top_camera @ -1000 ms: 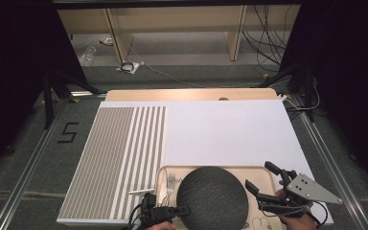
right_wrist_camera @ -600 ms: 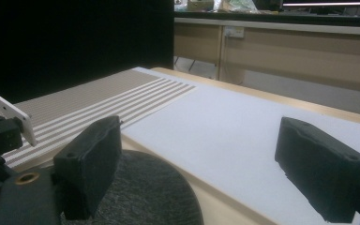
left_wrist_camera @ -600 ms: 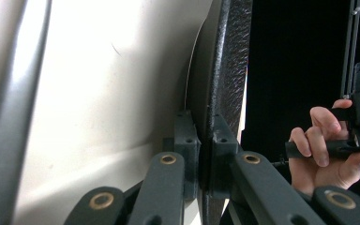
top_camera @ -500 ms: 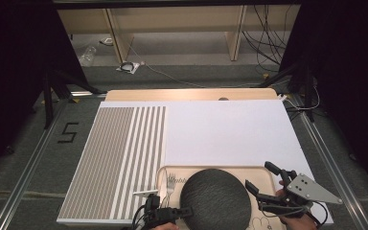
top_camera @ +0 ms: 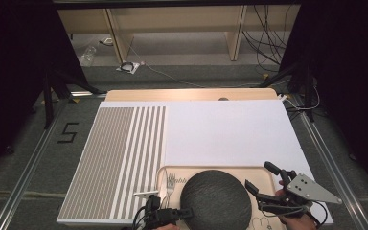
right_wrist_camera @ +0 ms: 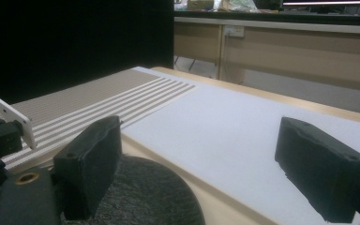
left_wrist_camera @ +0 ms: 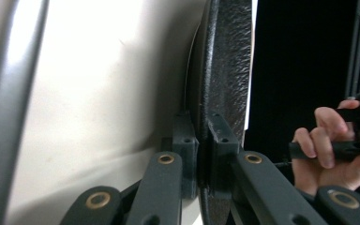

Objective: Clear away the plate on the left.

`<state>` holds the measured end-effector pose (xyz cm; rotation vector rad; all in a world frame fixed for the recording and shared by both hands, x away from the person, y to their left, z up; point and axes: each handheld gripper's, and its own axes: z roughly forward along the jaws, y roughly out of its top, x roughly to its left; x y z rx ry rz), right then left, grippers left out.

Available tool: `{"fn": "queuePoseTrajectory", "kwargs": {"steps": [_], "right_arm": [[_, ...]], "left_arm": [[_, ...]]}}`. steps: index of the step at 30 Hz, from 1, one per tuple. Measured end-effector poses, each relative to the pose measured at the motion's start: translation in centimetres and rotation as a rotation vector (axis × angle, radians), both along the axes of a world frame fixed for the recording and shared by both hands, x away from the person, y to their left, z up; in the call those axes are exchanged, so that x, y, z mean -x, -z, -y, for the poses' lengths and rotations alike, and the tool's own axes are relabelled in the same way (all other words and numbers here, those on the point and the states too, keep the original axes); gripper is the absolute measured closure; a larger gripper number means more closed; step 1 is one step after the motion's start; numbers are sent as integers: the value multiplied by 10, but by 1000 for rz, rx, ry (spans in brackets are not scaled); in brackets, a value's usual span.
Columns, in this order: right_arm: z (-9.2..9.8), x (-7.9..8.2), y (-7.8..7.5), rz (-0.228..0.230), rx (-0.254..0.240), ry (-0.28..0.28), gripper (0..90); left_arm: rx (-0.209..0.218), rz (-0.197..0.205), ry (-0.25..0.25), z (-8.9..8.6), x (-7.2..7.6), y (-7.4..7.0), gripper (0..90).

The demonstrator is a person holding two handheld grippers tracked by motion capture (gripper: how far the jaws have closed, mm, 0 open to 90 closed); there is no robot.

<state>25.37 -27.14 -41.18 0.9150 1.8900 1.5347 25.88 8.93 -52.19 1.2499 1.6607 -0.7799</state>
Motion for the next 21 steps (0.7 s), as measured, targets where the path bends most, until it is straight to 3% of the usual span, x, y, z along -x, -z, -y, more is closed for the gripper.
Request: {"fn": "queuePoseTrajectory", "kwargs": {"steps": [9, 12, 15, 21], "right_arm": [[0, 0, 0, 1, -4, 0, 159], [0, 0, 0, 1, -3, 0, 159], [0, 0, 0, -1, 0, 0, 159], [0, 0, 0, -2, 1, 0, 159]], "left_arm": [[-31, 25, 42, 2, -1, -5, 680], [-64, 51, 70, 4, -2, -12, 574], [-69, 48, 84, 3, -4, -16, 512], [-141, 106, 103, -6, -10, -33, 380]]}}
